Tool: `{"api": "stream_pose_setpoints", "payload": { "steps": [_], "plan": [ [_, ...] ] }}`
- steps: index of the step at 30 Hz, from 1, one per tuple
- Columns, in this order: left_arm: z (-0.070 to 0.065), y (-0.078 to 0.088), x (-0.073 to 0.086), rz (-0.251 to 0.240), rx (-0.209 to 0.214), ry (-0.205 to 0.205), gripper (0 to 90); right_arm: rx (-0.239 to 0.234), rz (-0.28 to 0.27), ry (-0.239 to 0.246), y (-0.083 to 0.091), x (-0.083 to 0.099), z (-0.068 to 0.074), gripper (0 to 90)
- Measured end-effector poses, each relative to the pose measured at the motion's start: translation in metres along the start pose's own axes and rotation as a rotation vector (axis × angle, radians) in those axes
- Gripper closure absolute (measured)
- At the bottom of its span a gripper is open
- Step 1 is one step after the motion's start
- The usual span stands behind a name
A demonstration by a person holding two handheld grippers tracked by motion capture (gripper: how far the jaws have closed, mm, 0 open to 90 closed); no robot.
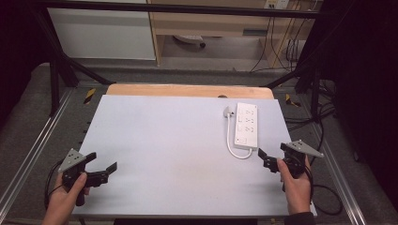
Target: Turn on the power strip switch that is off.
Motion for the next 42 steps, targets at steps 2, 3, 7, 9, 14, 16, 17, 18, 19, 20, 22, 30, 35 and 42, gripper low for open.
{"api": "stream_pose_setpoints", "payload": {
  "steps": [2,3,7,9,14,16,17,18,19,20,22,30,35,42],
  "plan": [
    [0.000,0.000,0.000,0.001,-0.002,-0.001,6.1,-0.006,-0.002,0.002,0.000,-0.004,-0.001,3.2],
    [0.000,0.000,0.000,0.002,-0.003,-0.001,6.1,-0.002,-0.003,0.004,-0.001,-0.005,-0.001,3.1],
    [0.000,0.000,0.000,0.001,-0.002,0.000,6.1,0.003,-0.022,0.001,-0.002,-0.013,-0.004,3.1],
    [0.000,0.000,0.000,0.001,-0.001,-0.001,6.1,0.007,-0.033,0.004,-0.003,-0.017,-0.004,3.2],
    [0.000,-0.001,0.000,0.001,0.003,-0.002,6.1,0.010,-0.045,0.010,-0.005,-0.027,-0.003,3.3],
    [-0.001,-0.001,0.000,0.002,0.005,-0.002,6.1,0.008,-0.045,0.010,-0.006,-0.028,-0.003,3.2],
    [-0.001,-0.001,0.001,0.005,0.006,-0.004,6.1,0.002,-0.047,0.009,-0.008,-0.032,-0.002,3.0],
    [-0.001,-0.001,0.001,0.004,0.004,-0.007,6.1,0.000,-0.047,0.013,-0.009,-0.033,-0.002,3.0],
    [-0.001,-0.001,0.001,0.004,0.004,-0.008,6.1,0.000,-0.047,0.012,-0.009,-0.035,-0.002,2.9],
    [-0.001,-0.001,0.001,0.004,0.004,-0.008,6.1,-0.003,-0.050,0.013,-0.010,-0.036,-0.001,2.9],
    [-0.001,-0.001,0.001,0.007,0.004,-0.007,6.1,-0.005,-0.053,0.014,-0.011,-0.039,0.000,2.9],
    [-0.002,-0.002,0.001,0.009,0.008,-0.015,6.1,-0.011,-0.057,0.023,-0.016,-0.048,0.002,3.1],
    [-0.002,-0.002,0.001,0.010,0.008,-0.017,6.1,-0.012,-0.064,0.031,-0.019,-0.055,0.004,3.7],
    [-0.002,-0.002,0.002,0.014,0.006,-0.021,6.1,-0.026,-0.079,0.013,-0.029,-0.067,0.007,5.0]
  ]
}}
Point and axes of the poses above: each handheld gripper's, and its own axes: y roughly backward along the jaws, x roughly out of its underside, z roughly to its left, the point moved 5 cm from there along -y, roughly forward along the jaws, and after that the axes turned 1 degree about y, right-handed, at the moved point
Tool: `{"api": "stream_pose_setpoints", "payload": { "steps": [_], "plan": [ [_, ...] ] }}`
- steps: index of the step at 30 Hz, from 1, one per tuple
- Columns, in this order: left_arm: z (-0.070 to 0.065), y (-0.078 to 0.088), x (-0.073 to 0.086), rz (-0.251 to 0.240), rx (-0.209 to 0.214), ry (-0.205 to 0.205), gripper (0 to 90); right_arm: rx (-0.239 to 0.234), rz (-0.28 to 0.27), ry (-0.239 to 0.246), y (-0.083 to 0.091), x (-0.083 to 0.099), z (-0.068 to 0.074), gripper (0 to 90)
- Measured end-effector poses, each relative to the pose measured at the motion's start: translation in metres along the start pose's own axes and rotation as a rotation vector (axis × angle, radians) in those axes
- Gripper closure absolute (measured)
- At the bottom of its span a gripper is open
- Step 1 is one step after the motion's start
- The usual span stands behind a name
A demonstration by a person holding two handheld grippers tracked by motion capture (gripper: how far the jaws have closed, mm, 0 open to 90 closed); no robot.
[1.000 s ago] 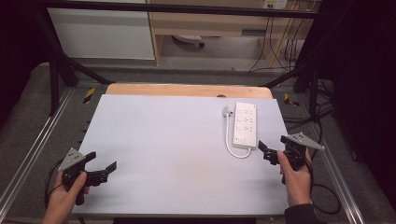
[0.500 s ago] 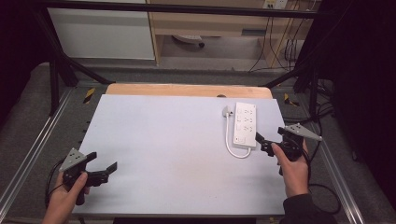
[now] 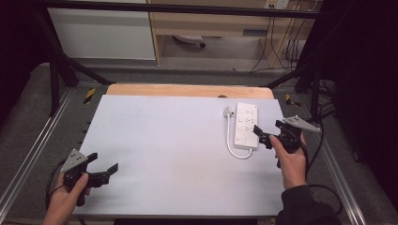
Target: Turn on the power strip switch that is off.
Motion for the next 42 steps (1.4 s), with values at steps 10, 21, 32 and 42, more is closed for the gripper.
{"api": "stream_pose_setpoints", "payload": {
  "steps": [10,21,32,42],
  "plan": [
    [-0.001,0.000,0.000,0.005,0.000,-0.011,6.1,0.034,-0.007,0.009,-0.013,-0.010,-0.003,5.3],
    [0.000,-0.001,0.000,0.006,-0.003,-0.013,6.1,0.049,-0.018,-0.003,-0.026,-0.021,-0.008,5.9],
    [0.000,-0.001,0.000,0.006,-0.005,-0.016,6.1,0.055,-0.041,-0.023,-0.037,-0.030,-0.012,7.4],
    [0.000,-0.001,0.000,0.007,-0.006,-0.019,6.1,0.079,-0.060,-0.037,-0.050,-0.036,-0.018,11.8]
  ]
}}
Point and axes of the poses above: each handheld gripper's, and its own axes: y roughly backward along the jaws, x roughly out of its underside, z roughly to its left, the point moved 5 cm from there along -y, roughly forward along the jaws, and after that the axes turned 1 degree about y, right-handed, at the moved point
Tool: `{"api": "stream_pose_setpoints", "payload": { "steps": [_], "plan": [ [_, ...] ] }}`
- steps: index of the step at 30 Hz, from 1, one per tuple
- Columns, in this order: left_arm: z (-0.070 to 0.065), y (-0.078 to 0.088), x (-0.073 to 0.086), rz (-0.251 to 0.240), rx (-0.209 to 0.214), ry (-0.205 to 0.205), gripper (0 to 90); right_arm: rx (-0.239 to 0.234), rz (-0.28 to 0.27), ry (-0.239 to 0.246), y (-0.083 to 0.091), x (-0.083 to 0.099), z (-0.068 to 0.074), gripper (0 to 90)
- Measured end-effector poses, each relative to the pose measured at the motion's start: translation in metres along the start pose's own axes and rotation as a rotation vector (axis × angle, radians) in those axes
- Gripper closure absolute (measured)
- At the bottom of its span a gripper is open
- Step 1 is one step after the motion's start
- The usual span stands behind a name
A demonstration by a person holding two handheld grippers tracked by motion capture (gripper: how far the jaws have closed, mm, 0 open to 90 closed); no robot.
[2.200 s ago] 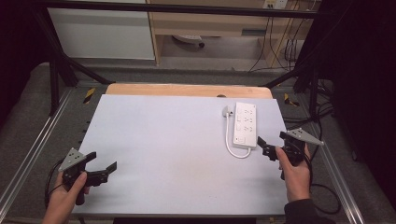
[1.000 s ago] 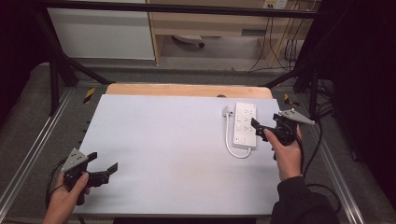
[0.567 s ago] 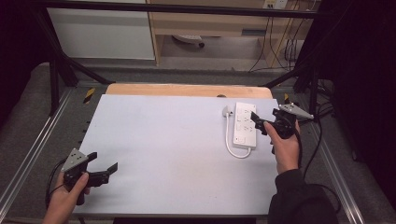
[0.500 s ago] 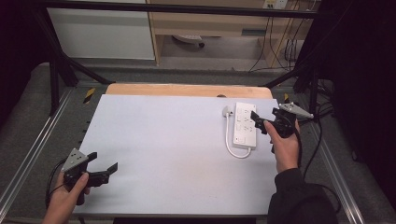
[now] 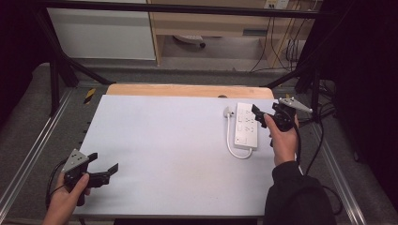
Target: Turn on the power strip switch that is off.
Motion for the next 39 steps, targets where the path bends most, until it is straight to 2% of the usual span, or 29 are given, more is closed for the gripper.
{"api": "stream_pose_setpoints", "payload": {
  "steps": [4,13,17,18,22,26,39],
  "plan": [
    [0.000,0.000,0.000,0.000,-0.002,0.000,6.1,0.001,-0.008,-0.023,-0.006,0.000,-0.002,14.5],
    [0.000,-0.001,0.000,0.004,-0.002,-0.001,6.1,0.018,-0.004,-0.049,-0.017,0.004,-0.008,12.9],
    [0.000,-0.001,0.001,0.007,-0.003,0.001,6.1,0.030,0.000,-0.056,-0.022,0.005,-0.010,10.4],
    [0.000,-0.001,0.001,0.007,-0.002,0.002,6.1,0.038,0.010,-0.065,-0.025,0.005,-0.010,5.9],
    [0.000,-0.001,0.001,0.009,-0.003,0.002,6.1,0.074,0.017,-0.051,-0.029,0.005,-0.011,4.2],
    [-0.001,-0.001,0.001,0.012,-0.002,0.000,6.1,0.095,0.041,-0.015,-0.036,0.005,-0.010,4.1],
    [-0.001,-0.002,0.001,0.016,-0.004,-0.005,6.1,0.114,0.087,-0.005,-0.051,0.009,-0.013,6.9]
  ]
}}
Point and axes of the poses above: each handheld gripper's, and its own axes: y roughly backward along the jaws, x roughly out of its underside, z roughly to its left, the point moved 5 cm from there along -y, roughly forward along the jaws, and after that the axes turned 1 degree about y, right-handed, at the moved point
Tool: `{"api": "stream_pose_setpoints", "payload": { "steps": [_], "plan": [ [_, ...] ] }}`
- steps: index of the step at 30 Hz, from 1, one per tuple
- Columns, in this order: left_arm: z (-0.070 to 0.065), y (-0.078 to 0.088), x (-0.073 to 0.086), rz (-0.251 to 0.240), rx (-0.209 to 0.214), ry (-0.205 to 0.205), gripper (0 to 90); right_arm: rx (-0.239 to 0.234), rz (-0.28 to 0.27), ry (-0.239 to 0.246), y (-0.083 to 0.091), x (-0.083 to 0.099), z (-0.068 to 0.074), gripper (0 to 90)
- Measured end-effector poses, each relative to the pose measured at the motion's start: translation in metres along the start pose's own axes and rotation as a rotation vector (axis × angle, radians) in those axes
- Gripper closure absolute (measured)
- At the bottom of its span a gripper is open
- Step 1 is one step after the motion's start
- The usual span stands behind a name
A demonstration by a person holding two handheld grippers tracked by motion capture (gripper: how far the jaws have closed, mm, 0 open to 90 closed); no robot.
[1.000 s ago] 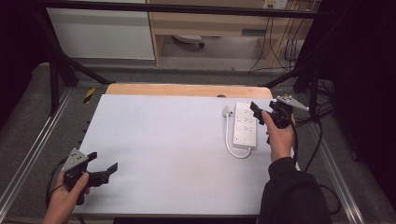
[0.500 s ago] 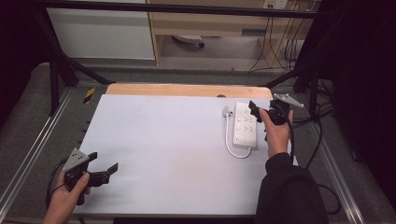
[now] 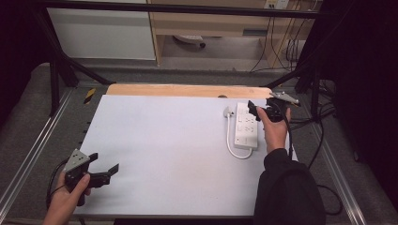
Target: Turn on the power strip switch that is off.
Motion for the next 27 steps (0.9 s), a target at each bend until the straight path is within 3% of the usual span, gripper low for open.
{"api": "stream_pose_setpoints", "payload": {
  "steps": [14,27],
  "plan": [
    [0.000,0.000,0.000,0.001,-0.001,-0.002,6.1,-0.013,0.013,-0.044,-0.011,0.005,-0.002,10.6],
    [0.000,0.000,0.000,0.001,0.000,-0.002,6.1,-0.044,0.019,-0.035,-0.019,0.009,0.006,27.0]
  ]
}}
Point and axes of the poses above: each handheld gripper's, and its own axes: y roughly backward along the jaws, x roughly out of its underside, z roughly to its left, the point moved 5 cm from there along -y, roughly forward along the jaws, and after that the axes turned 1 degree about y, right-handed, at the moved point
